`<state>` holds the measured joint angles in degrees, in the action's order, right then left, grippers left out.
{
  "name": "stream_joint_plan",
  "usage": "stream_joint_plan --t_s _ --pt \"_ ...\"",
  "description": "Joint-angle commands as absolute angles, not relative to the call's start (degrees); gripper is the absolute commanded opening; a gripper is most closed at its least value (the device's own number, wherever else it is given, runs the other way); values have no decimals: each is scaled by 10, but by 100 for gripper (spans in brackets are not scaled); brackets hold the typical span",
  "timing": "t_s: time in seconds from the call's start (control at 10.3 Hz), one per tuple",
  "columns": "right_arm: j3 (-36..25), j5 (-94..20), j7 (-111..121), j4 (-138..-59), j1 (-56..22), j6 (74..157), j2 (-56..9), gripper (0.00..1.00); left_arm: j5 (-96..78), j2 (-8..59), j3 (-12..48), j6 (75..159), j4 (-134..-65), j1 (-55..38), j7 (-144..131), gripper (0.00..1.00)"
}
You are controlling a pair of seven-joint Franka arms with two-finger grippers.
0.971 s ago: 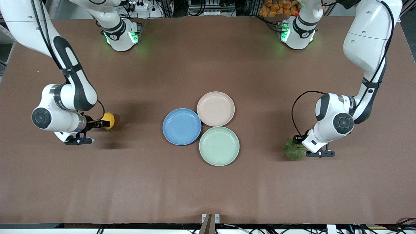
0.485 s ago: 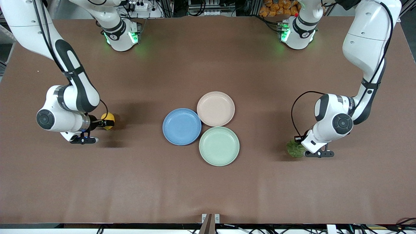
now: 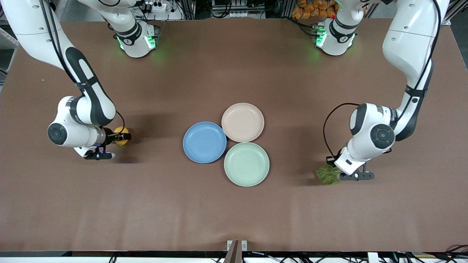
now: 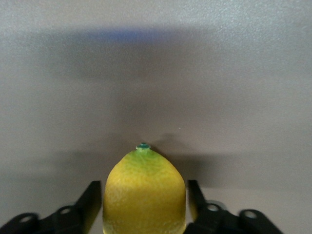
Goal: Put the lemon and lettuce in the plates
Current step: 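Carry the lemon toward the blue plate while the left gripper carries lettuce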
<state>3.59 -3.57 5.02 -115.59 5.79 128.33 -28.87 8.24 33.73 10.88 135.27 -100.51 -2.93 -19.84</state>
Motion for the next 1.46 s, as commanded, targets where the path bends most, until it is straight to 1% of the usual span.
stream_joint_plan --t_s 0.0,0.19,0.29,0.39,0.58,0.68,0.78,0.87,1.17,1.36 --pt "40 -47 62 -1163 62 1281 -266 0 88 312 105 1296 -994 -82 -289 0" --pt "44 -47 58 -1127 55 1227 -254 0 86 300 115 1268 -994 -105 -344 0" --pt "50 -53 55 -1096 42 1192 -253 0 86 297 131 1262 -994 -108 -380 0" --pt "63 -84 48 -1062 27 1173 -252 0 86 296 147 1256 -989 -109 -413 0" --pt "83 -111 -29 -1000 -7 1134 -258 0 86 296 192 1231 -976 -109 -490 0" --pt "103 -112 -81 -986 -18 1135 -262 0 86 297 218 1229 -969 -112 -536 0" --pt "139 -112 -131 -977 -23 1143 -277 0 86 300 238 1229 -965 -120 -585 0" --pt "159 -112 -168 -967 -39 1171 -300 0 86 306 243 1229 -952 -140 -629 0" --pt "161 -112 -247 -955 -109 1259 -365 0 88 343 243 1230 -933 -189 -720 0" --pt "161 -112 -253 -945 -120 1267 -387 0 86 360 241 1236 -933 -208 -735 0"
